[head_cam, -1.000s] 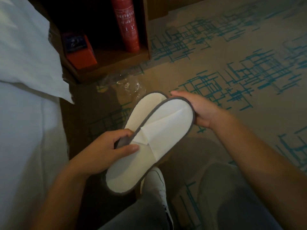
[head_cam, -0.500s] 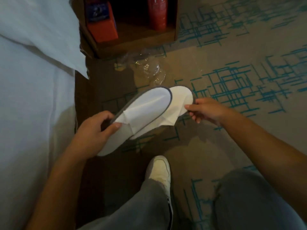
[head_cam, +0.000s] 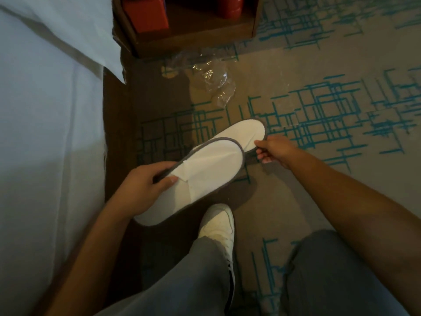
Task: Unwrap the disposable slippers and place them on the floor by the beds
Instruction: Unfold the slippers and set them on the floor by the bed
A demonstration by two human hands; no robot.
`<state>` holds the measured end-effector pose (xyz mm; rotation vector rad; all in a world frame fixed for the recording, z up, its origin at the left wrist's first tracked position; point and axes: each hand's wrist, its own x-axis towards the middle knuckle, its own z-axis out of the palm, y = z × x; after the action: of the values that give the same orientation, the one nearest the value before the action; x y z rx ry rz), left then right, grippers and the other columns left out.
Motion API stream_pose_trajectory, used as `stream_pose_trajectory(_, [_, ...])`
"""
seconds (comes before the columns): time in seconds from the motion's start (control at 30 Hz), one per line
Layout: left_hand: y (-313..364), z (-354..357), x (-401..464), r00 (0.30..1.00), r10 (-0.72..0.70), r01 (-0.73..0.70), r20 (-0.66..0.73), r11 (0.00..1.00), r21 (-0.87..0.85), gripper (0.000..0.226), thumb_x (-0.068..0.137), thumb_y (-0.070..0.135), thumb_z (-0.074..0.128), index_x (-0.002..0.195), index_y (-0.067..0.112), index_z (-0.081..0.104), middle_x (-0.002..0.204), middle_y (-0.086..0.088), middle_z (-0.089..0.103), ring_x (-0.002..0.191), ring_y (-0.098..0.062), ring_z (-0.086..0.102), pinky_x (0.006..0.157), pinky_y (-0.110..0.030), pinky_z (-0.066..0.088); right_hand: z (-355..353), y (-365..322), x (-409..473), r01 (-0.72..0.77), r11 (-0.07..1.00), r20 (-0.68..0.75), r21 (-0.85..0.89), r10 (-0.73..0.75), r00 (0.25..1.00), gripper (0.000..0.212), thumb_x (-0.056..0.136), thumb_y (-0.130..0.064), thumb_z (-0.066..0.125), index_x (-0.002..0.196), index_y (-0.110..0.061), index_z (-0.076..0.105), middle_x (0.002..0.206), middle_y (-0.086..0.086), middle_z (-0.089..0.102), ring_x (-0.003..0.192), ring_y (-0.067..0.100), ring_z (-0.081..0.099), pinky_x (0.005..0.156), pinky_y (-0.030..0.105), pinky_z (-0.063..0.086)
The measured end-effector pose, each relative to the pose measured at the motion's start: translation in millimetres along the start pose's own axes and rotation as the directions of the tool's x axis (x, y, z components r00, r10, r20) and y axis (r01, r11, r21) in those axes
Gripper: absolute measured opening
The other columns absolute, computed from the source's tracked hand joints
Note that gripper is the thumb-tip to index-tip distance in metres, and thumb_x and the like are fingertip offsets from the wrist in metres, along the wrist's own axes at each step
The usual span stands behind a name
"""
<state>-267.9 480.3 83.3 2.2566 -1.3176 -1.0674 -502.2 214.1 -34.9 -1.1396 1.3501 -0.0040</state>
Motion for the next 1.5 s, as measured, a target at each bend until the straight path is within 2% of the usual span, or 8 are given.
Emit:
stream_pose_trajectory(0.2, [-7.0,18.0,-0.6,0.994,-0.045,0.059,0.100,0.987,-0.151,0.035,0.097,0.028,0.063,0.112,0.059,0.053,0.109,0.036,0.055,0.100,0.013,0.053,0.081,-0.017,0.040,21.3,12.3,17.9,-0.024,0.999,-0.117,-0.036,0.020,0.993,0.018,0.098,-0.019,0.064,0.089,-0.006,0.057,0.070,0.010,0.062,0.034,0.004,0.058,0.037,0.019,0.049])
stream_pose_trajectory(0.37, [-9.8,19.8,3.7,0.994,-0.071,0.090,0.088,0.968,-0.233,0.031,0.097,0.023,0.063,0.118,0.045,0.057,0.100,0.038,0.059,0.089,0.028,0.054,0.071,-0.005,0.041,39.4,21.2,12.6,0.012,0.813,-0.216,-0.582,-0.169,0.962,0.036,0.093,-0.039,0.064,0.066,-0.015,0.056,0.079,0.012,0.068,0.080,0.033,0.070,0.069,0.038,0.056])
stream_pose_trajectory(0.43, [-10.6,22.1,4.4,0.994,-0.053,0.075,0.096,0.968,-0.239,0.031,0.097,0.020,0.063,0.119,0.042,0.057,0.093,0.043,0.061,0.090,0.032,0.052,0.069,-0.001,0.043,47.9,19.4,11.7,0.002,0.773,-0.187,-0.634,-0.156,0.970,0.030,0.096,-0.032,0.059,0.083,-0.006,0.066,0.099,0.021,0.070,0.097,0.038,0.068,0.078,0.042,0.052])
stream_pose_trajectory(0.57, [-13.3,24.2,5.2,0.995,-0.033,0.054,0.097,0.973,-0.224,0.032,0.097,0.024,0.063,0.123,0.042,0.057,0.107,0.033,0.058,0.094,0.024,0.055,0.072,-0.002,0.041,54.4,21.6,20.1,-0.066,0.741,-0.224,-0.668,-0.116,0.968,0.034,0.101,-0.023,0.051,0.117,0.003,0.066,0.120,0.024,0.066,0.111,0.039,0.064,0.089,0.045,0.051])
stream_pose_trajectory(0.9, [-33.2,49.3,38.0,0.992,-0.088,0.094,0.091,0.993,-0.071,0.043,0.095,0.026,0.067,0.136,0.034,0.055,0.128,0.001,0.062,0.112,-0.013,0.058,0.098,-0.036,0.051,40.0,33.1,43.0,-0.058,0.726,-0.190,-0.685,-0.101,0.976,0.053,0.080,-0.058,0.069,0.090,-0.006,0.074,0.080,0.015,0.074,0.073,0.031,0.073,0.073,0.043,0.063])
stream_pose_trajectory(1.13, [-33.8,94.1,68.1,0.988,-0.110,0.109,0.107,0.994,0.014,0.044,0.095,0.022,0.067,0.138,0.029,0.059,0.116,-0.003,0.064,0.109,-0.018,0.059,0.088,-0.022,0.037,28.1,12.6,38.3,-0.003,0.778,-0.200,-0.629,-0.158,0.967,0.060,0.085,-0.043,0.076,0.133,-0.012,0.059,0.120,0.016,0.069,0.104,0.037,0.069,0.088,0.047,0.058])
stream_pose_trajectory(1.4, [-38.4,120.1,124.1,0.992,-0.086,0.080,0.090,0.994,0.071,0.043,0.096,0.021,0.064,0.138,0.028,0.060,0.126,-0.001,0.067,0.116,-0.020,0.061,0.092,-0.021,0.038,18.8,23.4,63.9,-0.004,0.885,-0.222,-0.465,-0.113,0.969,0.030,0.080,-0.040,0.078,0.101,-0.024,0.064,0.109,0.011,0.073,0.098,0.031,0.072,0.082,0.051,0.061])
stream_pose_trajectory(1.5, [-41.8,128.8,127.0,0.989,-0.088,0.071,0.116,0.988,0.138,0.043,0.098,0.022,0.059,0.140,0.029,0.057,0.132,-0.003,0.065,0.121,-0.023,0.059,0.099,-0.029,0.043,23.3,18.1,64.6,0.006,0.896,-0.227,-0.443,-0.119,0.967,0.041,0.080,-0.041,0.076,0.113,-0.021,0.063,0.111,0.009,0.072,0.099,0.030,0.071,0.084,0.049,0.061])
